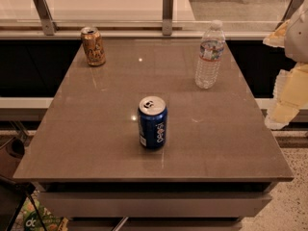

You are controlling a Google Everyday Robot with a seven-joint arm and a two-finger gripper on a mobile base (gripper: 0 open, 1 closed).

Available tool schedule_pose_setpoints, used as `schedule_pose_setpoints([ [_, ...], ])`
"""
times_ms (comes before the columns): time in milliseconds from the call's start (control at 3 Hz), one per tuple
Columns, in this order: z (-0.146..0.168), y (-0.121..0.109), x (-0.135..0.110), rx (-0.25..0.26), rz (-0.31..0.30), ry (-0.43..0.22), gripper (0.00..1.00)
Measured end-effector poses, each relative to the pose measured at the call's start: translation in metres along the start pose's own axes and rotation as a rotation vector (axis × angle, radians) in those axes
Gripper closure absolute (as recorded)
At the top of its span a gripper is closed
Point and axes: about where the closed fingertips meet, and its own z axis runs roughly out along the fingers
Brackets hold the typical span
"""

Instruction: Move water bottle near orange can

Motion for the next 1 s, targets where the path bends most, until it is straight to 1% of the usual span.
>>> schedule_pose_setpoints([
  [333, 0.000, 0.000, 0.000, 0.002, 0.000, -0.001, 0.00],
  [667, 0.003, -0.008, 0.001, 0.024, 0.037, -0.043, 0.00],
  [1000, 0.007, -0.021, 0.006, 0.056, 0.113, -0.108, 0.00],
])
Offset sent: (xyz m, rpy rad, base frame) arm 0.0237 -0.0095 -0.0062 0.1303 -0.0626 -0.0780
